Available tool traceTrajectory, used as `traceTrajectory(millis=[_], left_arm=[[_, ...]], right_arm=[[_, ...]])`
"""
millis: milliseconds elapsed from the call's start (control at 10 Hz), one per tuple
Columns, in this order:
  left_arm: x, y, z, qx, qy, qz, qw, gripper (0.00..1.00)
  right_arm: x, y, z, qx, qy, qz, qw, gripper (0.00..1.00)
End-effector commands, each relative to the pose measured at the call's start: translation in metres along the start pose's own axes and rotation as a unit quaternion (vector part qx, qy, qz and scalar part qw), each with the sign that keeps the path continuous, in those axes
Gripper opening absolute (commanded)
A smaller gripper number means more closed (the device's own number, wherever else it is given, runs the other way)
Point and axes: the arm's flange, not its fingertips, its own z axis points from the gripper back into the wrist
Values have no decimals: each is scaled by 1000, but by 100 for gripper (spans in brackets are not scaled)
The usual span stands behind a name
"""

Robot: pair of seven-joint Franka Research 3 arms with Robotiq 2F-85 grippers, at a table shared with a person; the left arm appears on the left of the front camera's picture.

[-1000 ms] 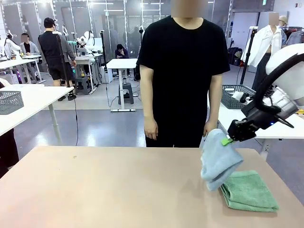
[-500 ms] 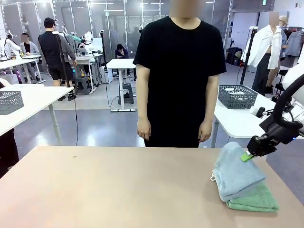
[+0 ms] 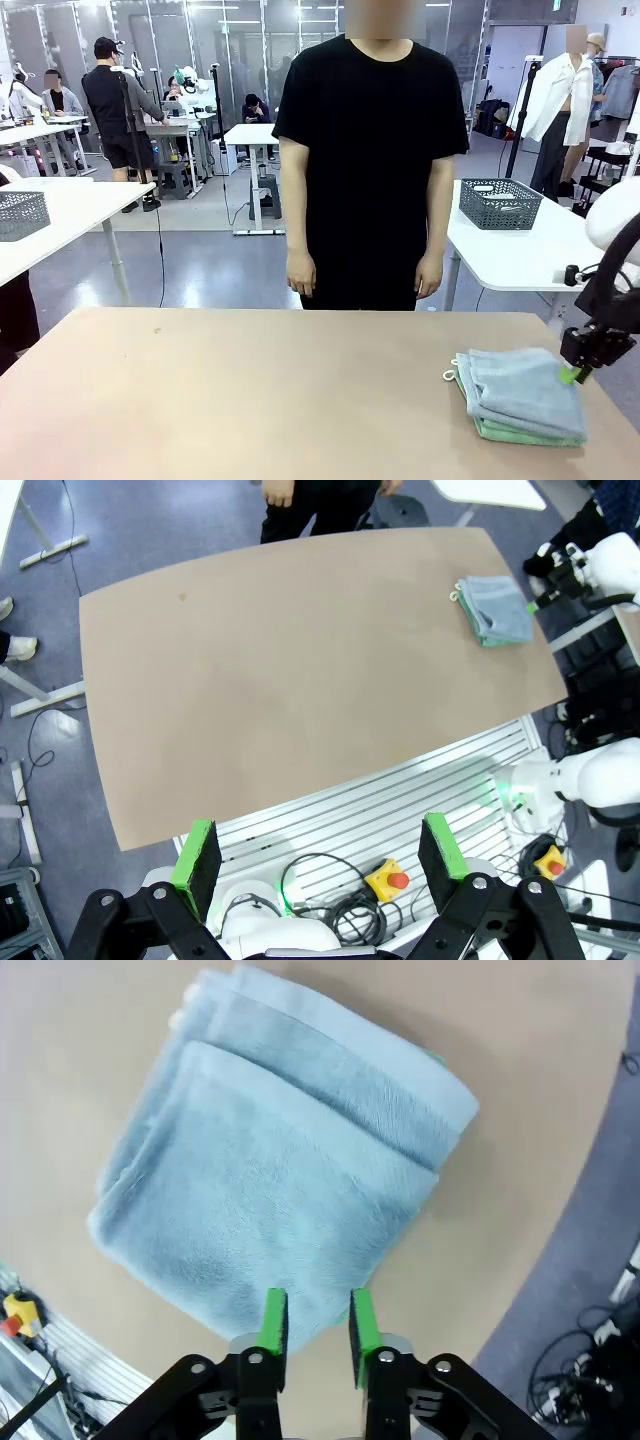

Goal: Fold the towels and place them in the basket.
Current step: Stack the folded Towel with hook on the right side of the table.

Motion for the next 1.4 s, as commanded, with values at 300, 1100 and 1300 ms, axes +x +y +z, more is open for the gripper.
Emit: traceTrajectory(millis=[300,1100,1300], left_arm=[[-5,-4,7,0,-7,-1,1000,100],[-5,-4,7,0,-7,-1,1000,100],[-5,-4,7,0,-7,-1,1000,100]], right_arm=[[6,17,3,-34,5,-18,999,100],[10,15,6,-21,-1,-4,1000,100],[10,15,6,-21,-1,-4,1000,100]])
